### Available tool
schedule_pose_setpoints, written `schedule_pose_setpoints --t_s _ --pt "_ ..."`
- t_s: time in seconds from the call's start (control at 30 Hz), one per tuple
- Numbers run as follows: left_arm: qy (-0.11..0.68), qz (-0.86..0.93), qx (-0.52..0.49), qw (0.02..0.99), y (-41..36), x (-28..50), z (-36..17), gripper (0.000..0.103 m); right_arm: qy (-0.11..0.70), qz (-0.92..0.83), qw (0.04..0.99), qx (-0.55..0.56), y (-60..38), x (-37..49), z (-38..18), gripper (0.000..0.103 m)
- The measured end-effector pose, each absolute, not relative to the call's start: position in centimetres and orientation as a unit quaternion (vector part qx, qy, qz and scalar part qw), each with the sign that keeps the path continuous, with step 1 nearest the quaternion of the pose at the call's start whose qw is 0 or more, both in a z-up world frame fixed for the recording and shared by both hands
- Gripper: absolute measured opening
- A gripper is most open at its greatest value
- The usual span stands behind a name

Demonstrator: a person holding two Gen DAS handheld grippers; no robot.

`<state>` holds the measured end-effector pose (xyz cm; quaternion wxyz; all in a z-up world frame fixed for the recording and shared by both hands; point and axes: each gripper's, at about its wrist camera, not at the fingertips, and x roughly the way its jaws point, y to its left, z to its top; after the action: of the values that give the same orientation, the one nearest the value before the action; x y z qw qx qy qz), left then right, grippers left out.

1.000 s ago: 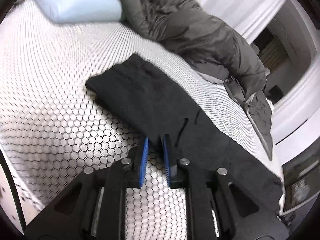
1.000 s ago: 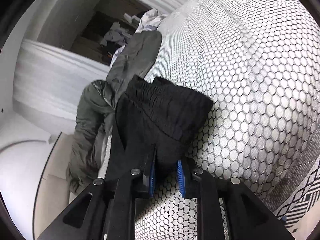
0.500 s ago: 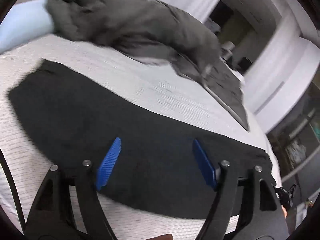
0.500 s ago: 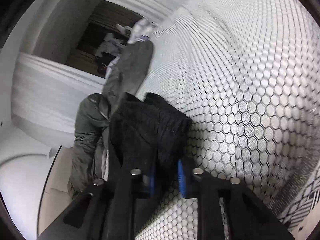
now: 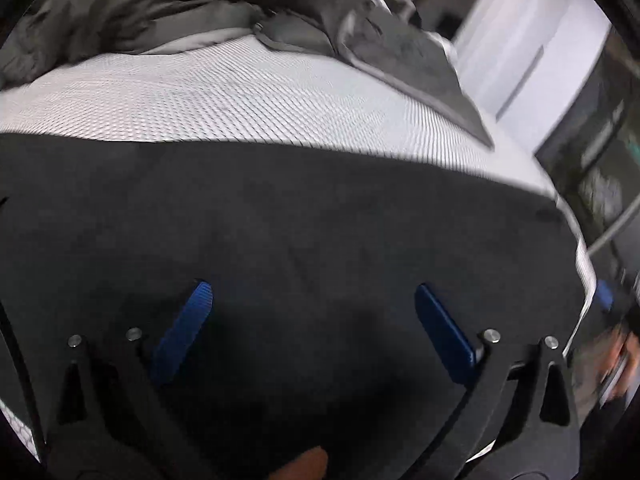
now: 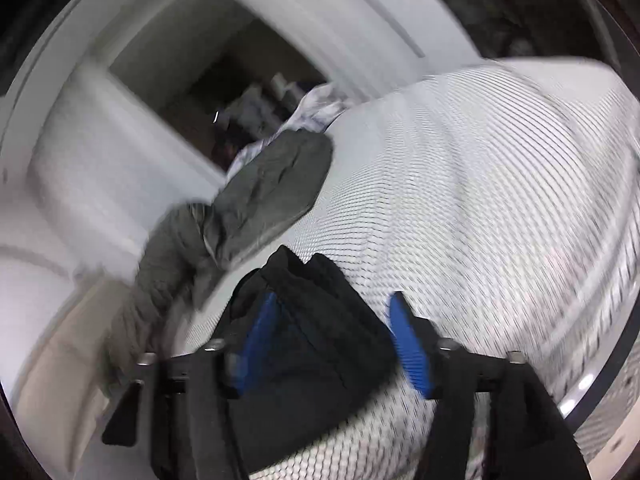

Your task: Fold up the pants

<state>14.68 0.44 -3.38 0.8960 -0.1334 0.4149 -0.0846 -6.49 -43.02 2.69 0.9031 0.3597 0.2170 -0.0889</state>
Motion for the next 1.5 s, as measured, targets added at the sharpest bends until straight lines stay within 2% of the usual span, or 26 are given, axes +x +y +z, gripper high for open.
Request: schedule_pose_setpoints --t_s 0.13,0.27,0.3,0.33,0.37,0.43,0.5,0.6,0.67,0.77,0.8,0.83,0.87,0.93,1.0,1.17,1.3,1.37,1.43,1.5 --pt "0.428 -0.098 -0.115 0.891 -1.0 14.4 -4.0 0.102 0.295 -0.039 0.912 0.282 -42.1 0.9 4.1 0.072" --pt "0.431 -0.101 -0.125 0.888 -0.9 14.7 -4.2 0.102 0.359 -0.026 0.899 0.248 -42.3 7.4 2.8 0.072" --pt "0.431 -0.102 -0.128 0.887 -1.1 14.5 -4.2 0.102 0.384 -0.021 0.893 0.232 -41.8 9.6 2.3 0.061" --pt "0.432 -0.103 -0.130 0.887 -0.7 14.6 -4.2 0.102 0.397 -0.016 0.891 0.221 -41.4 10.8 2.0 0.028" --pt "0.432 -0.104 -0.130 0.886 -0.6 14.6 -4.2 0.102 0.408 0.002 0.889 0.209 -40.9 12.0 1.7 0.016" --pt "0.433 -0.105 -0.136 0.885 0.1 16.0 -4.2 0.102 0.403 0.014 0.899 0.169 -39.6 13.0 2.2 0.006" --pt "0.432 -0.108 -0.138 0.885 0.6 16.6 -4.4 0.102 0.378 0.000 0.915 0.138 -38.9 13.0 3.4 0.006" --pt "0.434 -0.121 -0.138 0.882 0.8 17.5 -4.7 0.101 0.375 -0.043 0.914 0.151 -40.1 14.1 3.2 0.006" --pt "0.434 -0.124 -0.139 0.881 1.1 17.7 -4.7 0.101 0.412 -0.068 0.897 0.146 -40.5 15.9 1.2 0.011" --pt "0.434 -0.125 -0.144 0.881 1.4 17.8 -4.6 0.101 0.439 -0.095 0.880 0.152 -40.8 16.8 -0.4 0.033" --pt "0.433 -0.124 -0.148 0.881 1.5 18.0 -4.5 0.101 0.426 -0.107 0.883 0.164 -41.0 16.1 0.1 0.049" --pt "0.431 -0.123 -0.150 0.882 1.8 17.7 -4.3 0.102 0.408 -0.126 0.888 0.168 -41.1 15.0 0.8 0.056" --pt "0.424 -0.119 -0.152 0.885 2.0 17.5 -4.1 0.102 0.387 -0.148 0.895 0.166 -41.0 13.6 1.7 0.059" --pt "0.406 -0.115 -0.144 0.895 1.8 16.8 -3.2 0.102 0.339 -0.198 0.908 0.149 -40.1 9.7 3.6 0.077" --pt "0.386 -0.117 -0.125 0.907 1.0 16.1 -2.2 0.102 0.308 -0.179 0.925 0.134 -37.5 6.4 5.0 0.084" --pt "0.363 -0.179 -0.068 0.912 -4.1 14.6 -0.7 0.102 0.324 -0.067 0.939 0.096 -29.5 4.1 4.4 0.091" --pt "0.384 -0.218 -0.021 0.897 -8.6 14.6 -1.4 0.102 0.360 0.057 0.929 0.067 -22.5 4.7 0.3 0.093" --pt "0.413 -0.215 0.000 0.885 -9.6 14.9 -2.7 0.102 0.404 0.069 0.912 0.017 -19.9 5.5 -1.8 0.093" --pt "0.437 -0.196 -0.002 0.878 -9.2 15.5 -3.8 0.102 0.406 0.046 0.911 -0.049 -18.7 5.5 -3.1 0.093" --pt "0.438 -0.194 -0.016 0.877 -8.3 15.7 -4.1 0.102 0.408 0.013 0.911 -0.062 -20.7 4.7 -3.7 0.091"
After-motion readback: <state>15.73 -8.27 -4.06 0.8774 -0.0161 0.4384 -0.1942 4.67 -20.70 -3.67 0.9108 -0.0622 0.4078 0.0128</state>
